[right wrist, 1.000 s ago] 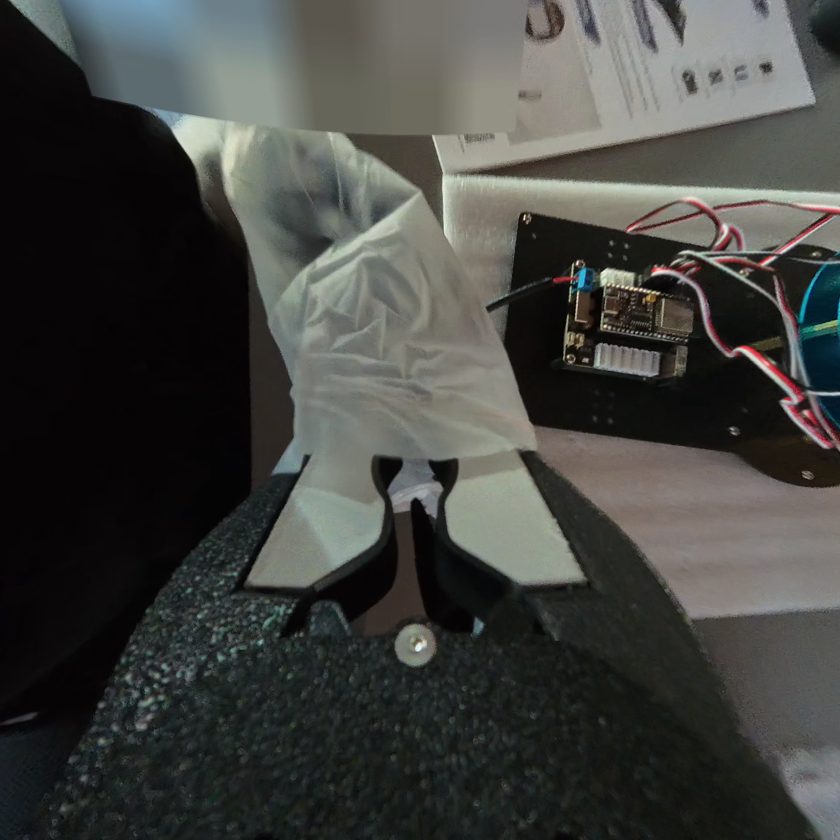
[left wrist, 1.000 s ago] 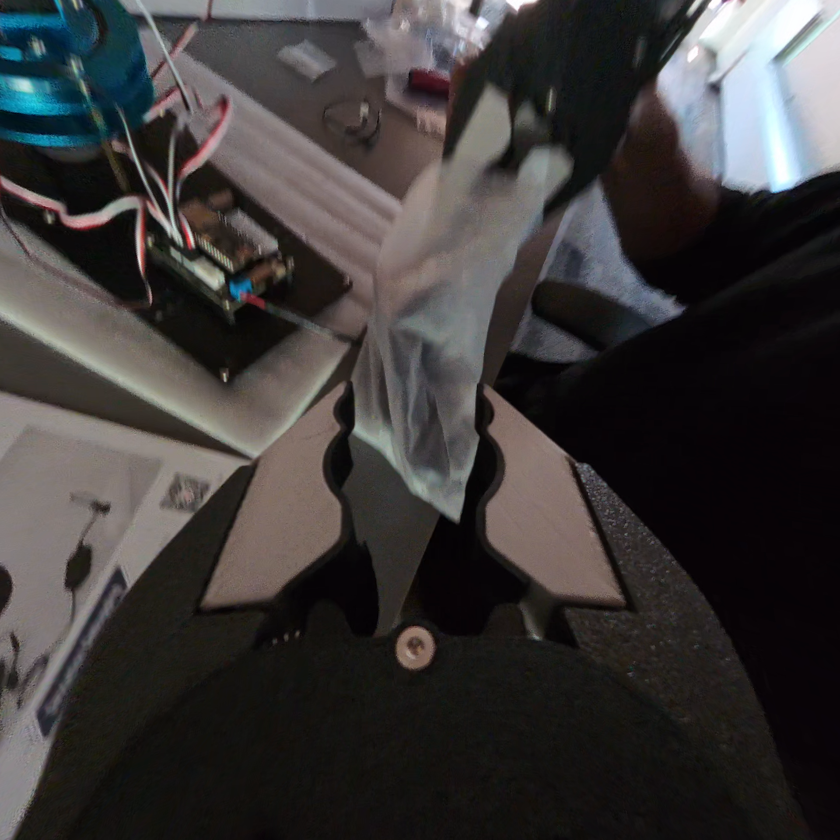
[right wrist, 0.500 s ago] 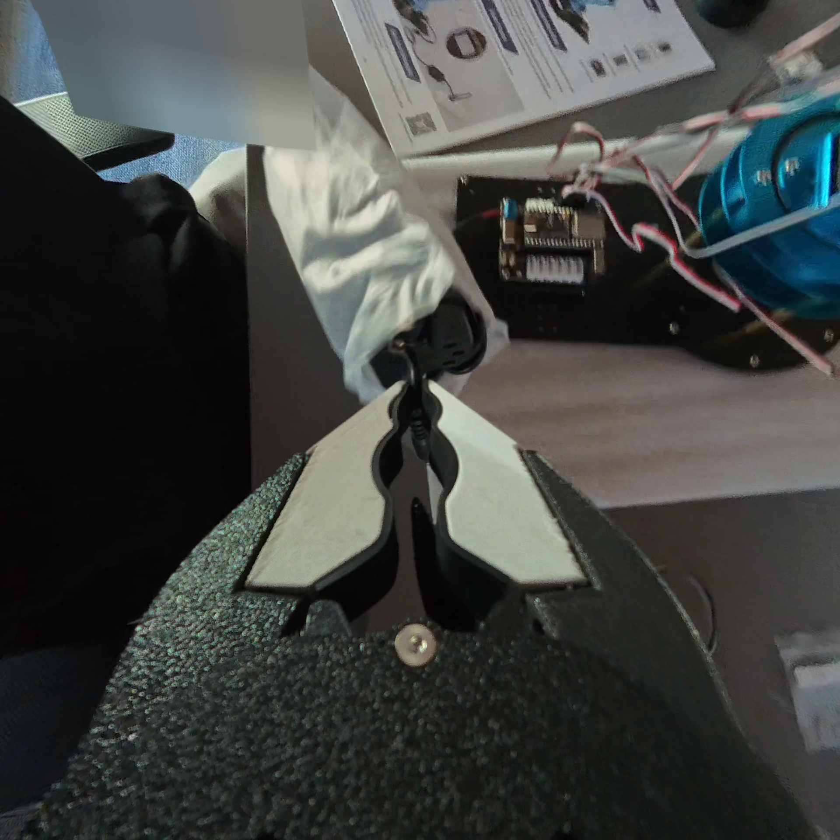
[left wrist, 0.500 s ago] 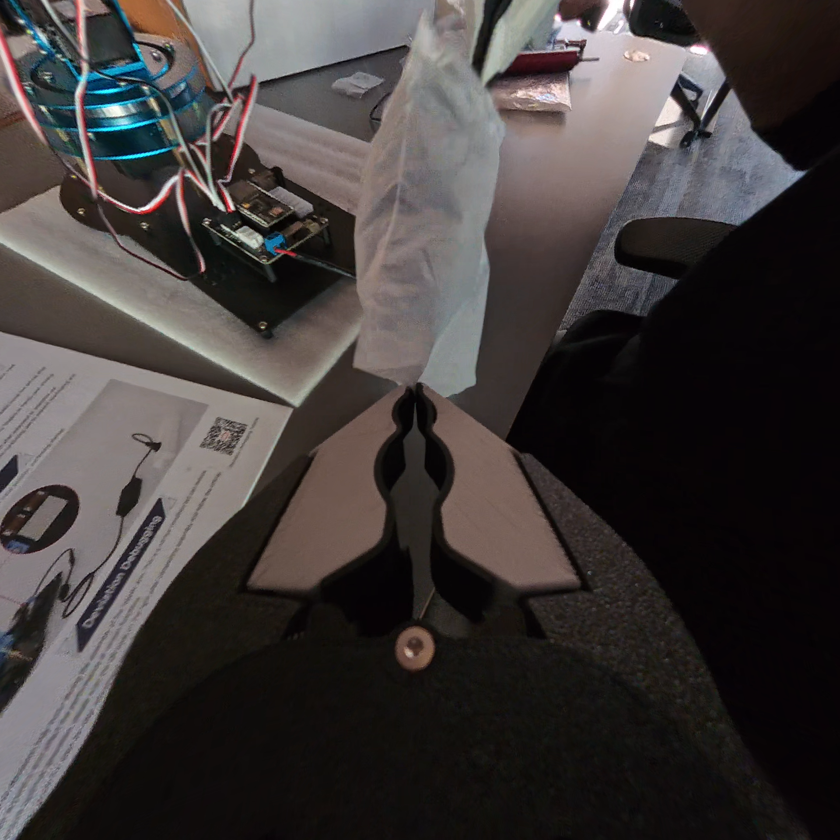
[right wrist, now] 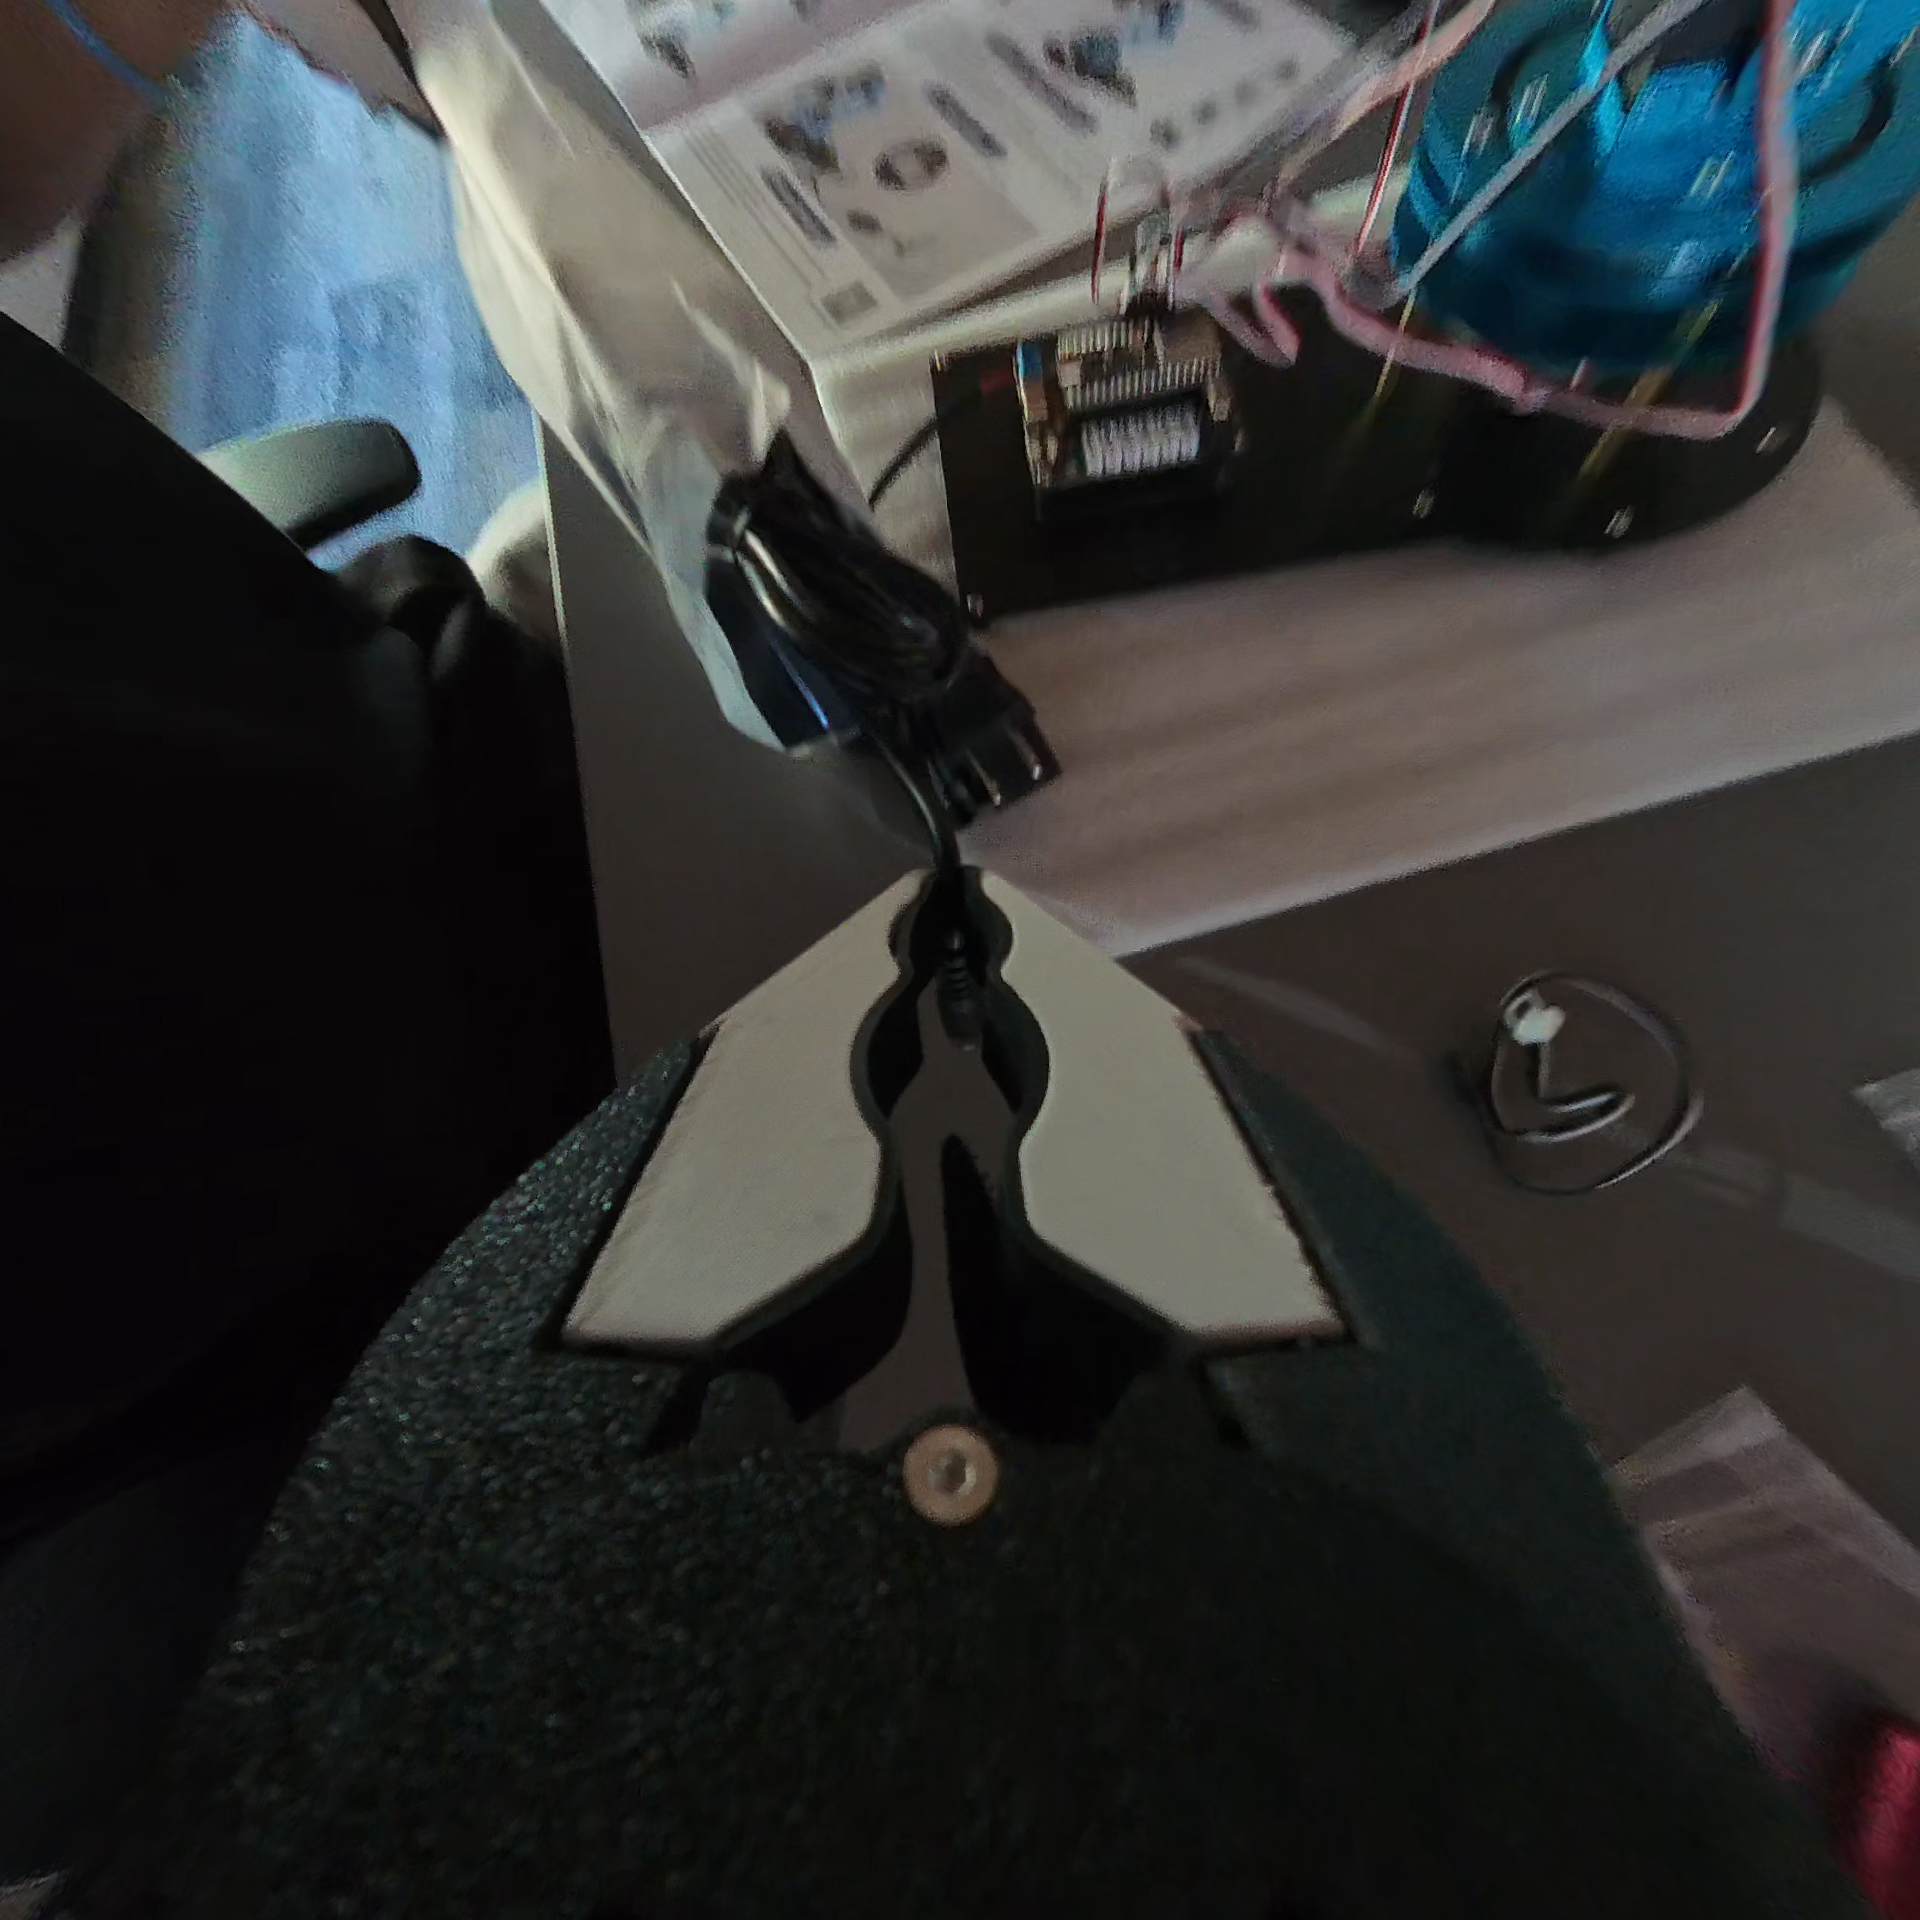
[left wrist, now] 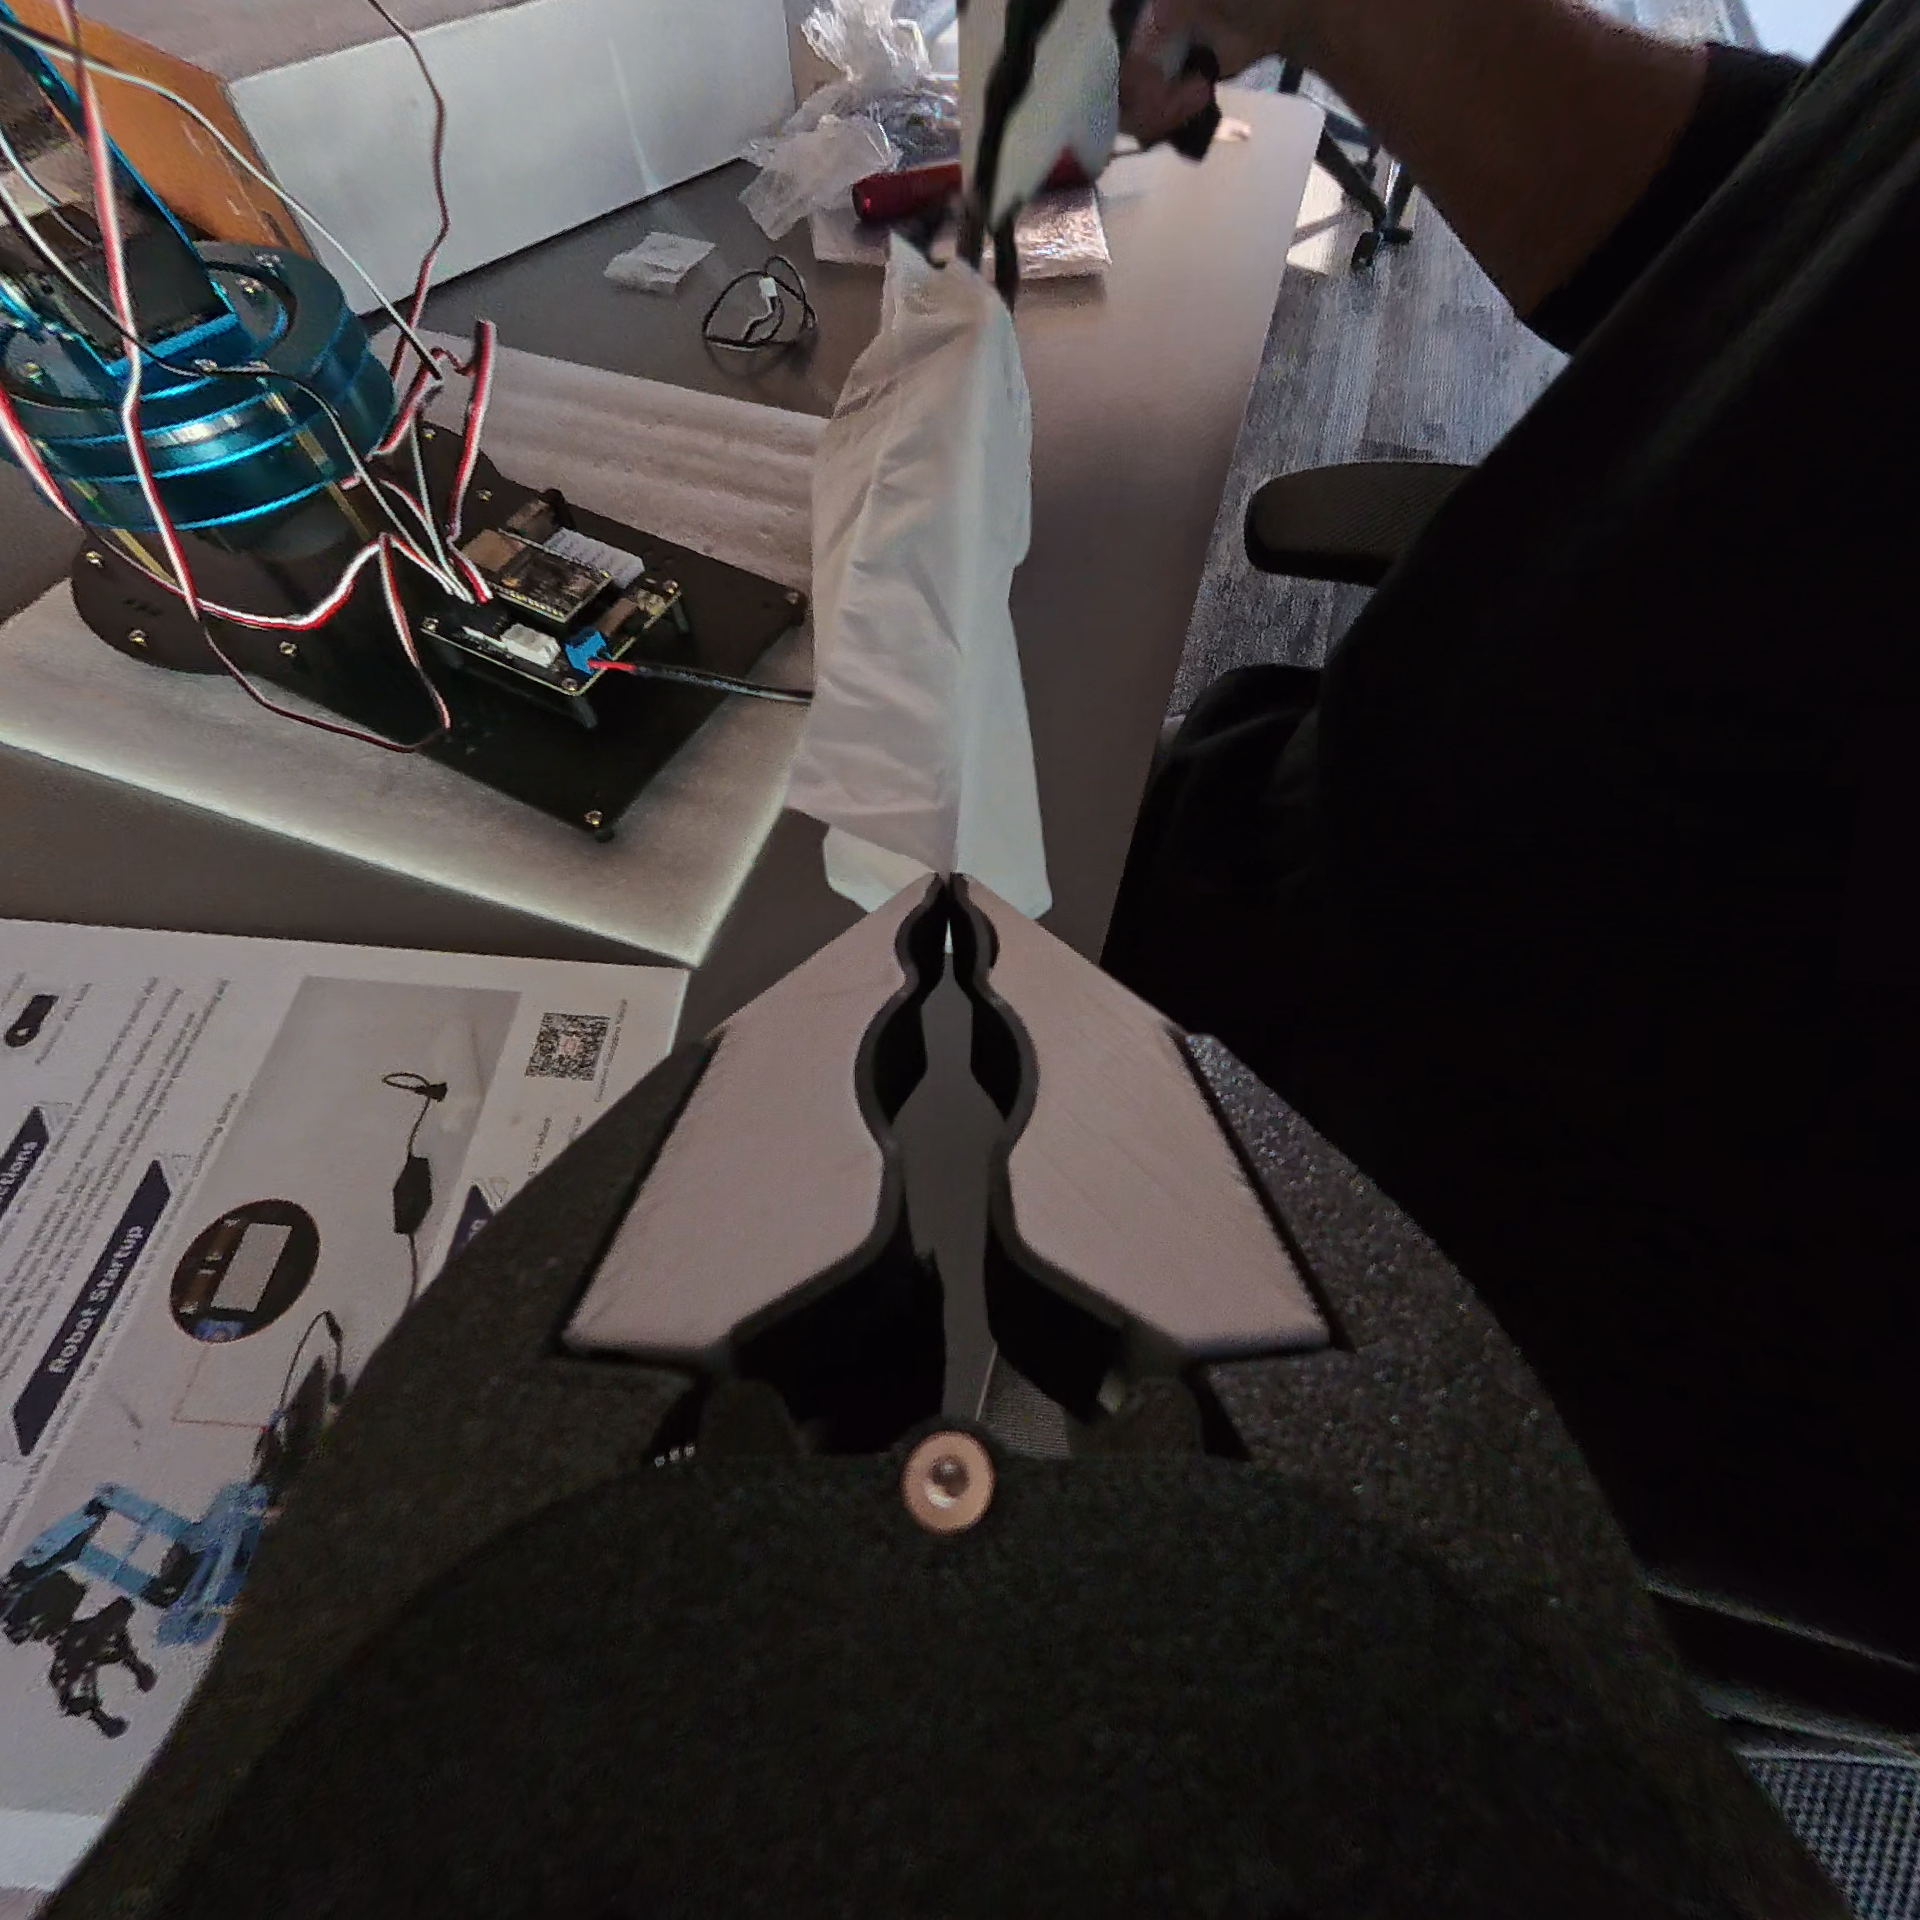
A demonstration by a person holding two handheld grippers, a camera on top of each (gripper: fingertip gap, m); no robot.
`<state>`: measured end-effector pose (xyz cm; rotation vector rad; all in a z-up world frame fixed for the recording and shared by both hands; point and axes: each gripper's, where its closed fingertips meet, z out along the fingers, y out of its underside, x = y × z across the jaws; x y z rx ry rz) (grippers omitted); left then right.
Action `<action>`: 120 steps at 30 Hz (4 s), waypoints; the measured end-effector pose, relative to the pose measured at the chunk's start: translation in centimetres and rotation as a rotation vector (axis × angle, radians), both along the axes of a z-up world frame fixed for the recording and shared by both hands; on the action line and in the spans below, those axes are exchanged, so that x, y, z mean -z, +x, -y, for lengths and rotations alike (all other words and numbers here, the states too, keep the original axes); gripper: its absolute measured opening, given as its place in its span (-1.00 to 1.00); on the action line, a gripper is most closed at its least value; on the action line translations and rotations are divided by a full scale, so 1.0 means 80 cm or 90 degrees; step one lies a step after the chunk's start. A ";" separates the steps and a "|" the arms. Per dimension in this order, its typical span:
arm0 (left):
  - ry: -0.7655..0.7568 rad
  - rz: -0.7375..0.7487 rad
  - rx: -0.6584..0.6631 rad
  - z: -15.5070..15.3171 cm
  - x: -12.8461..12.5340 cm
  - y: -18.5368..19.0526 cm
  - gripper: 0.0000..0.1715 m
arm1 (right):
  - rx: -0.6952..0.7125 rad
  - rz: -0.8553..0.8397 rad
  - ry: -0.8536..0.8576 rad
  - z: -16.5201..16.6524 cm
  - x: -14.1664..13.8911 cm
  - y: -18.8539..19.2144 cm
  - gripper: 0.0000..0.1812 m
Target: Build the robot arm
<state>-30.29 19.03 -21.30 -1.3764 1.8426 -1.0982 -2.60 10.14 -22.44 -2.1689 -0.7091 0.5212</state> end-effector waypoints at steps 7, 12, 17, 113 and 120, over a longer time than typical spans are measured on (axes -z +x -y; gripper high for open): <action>-0.037 0.008 -0.036 -0.023 -0.008 -0.014 -1.00 | -0.001 -0.030 0.008 0.019 0.005 0.004 -1.00; -0.080 0.039 -0.016 -0.015 -0.035 -0.008 -1.00 | -0.011 -0.005 -0.026 0.012 0.021 -0.011 -0.92; -0.111 0.079 0.045 0.019 -0.127 0.043 -1.00 | -0.110 0.046 0.138 -0.031 -0.052 -0.068 -0.19; 0.104 0.031 -0.060 -0.065 -0.068 0.008 -1.00 | -0.142 0.135 -0.084 -0.021 0.076 -0.037 -0.66; -0.077 0.179 -0.095 -0.059 -0.091 0.009 -1.00 | -0.050 0.118 -0.088 -0.024 0.075 0.013 -0.61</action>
